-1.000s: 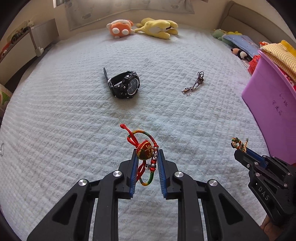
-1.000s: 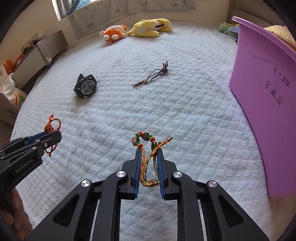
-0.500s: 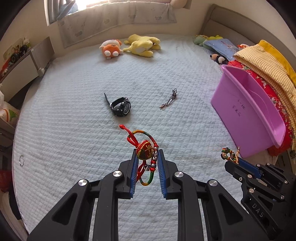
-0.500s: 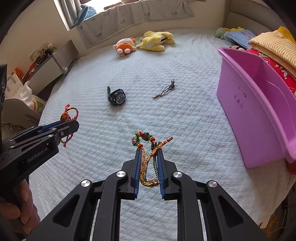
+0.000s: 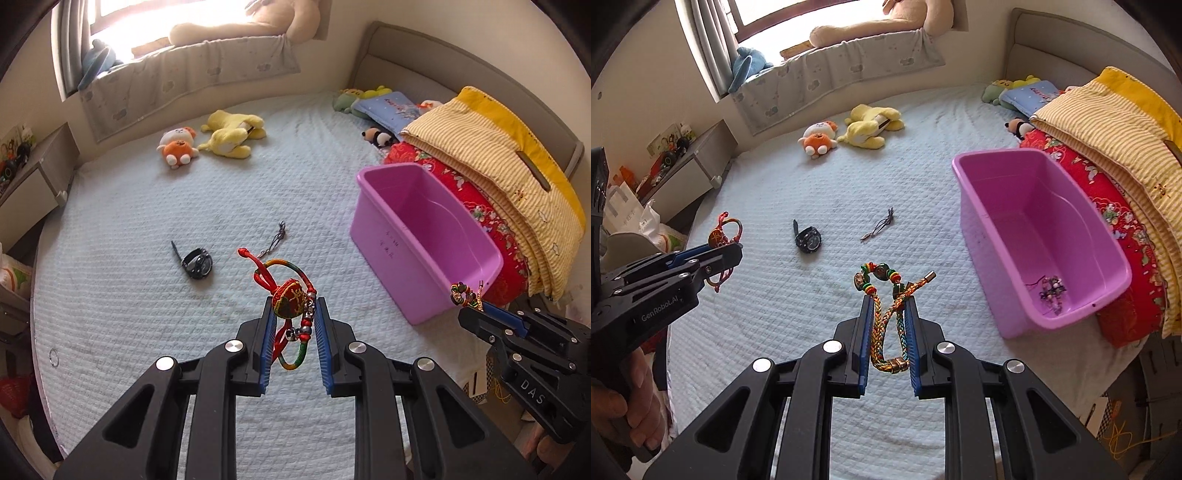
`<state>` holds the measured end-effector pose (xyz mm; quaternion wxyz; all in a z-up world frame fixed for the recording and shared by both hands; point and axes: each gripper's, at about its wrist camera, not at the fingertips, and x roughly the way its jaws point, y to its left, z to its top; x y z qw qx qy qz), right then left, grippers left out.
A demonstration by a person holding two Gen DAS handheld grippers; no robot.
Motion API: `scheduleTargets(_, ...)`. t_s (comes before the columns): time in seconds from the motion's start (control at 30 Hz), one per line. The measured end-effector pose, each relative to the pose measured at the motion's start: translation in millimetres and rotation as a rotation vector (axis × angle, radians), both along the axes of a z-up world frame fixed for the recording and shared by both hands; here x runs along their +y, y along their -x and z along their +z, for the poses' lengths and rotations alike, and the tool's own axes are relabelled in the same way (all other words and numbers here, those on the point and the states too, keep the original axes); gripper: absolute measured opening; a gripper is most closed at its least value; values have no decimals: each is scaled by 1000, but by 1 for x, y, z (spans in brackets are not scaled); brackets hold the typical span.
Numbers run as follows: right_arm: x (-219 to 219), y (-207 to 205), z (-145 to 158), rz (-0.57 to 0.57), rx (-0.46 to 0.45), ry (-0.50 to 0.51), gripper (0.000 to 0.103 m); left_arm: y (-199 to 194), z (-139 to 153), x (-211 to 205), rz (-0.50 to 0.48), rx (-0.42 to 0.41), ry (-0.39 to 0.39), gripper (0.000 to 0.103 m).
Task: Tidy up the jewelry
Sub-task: 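Lift and carry both bracelets in both tools over the pink tub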
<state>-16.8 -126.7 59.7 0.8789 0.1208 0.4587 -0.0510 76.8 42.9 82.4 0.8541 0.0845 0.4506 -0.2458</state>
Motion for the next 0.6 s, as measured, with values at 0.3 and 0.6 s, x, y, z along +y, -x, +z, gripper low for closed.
scheduleTargets(0.3,-120,10,16,2,-21,14,17,15,19,-113,-19,-10,27,21)
scheduleTargets(0.6,-243,-18,-1,122,0,-32,17,3,-14,-244,54,90,-4,21)
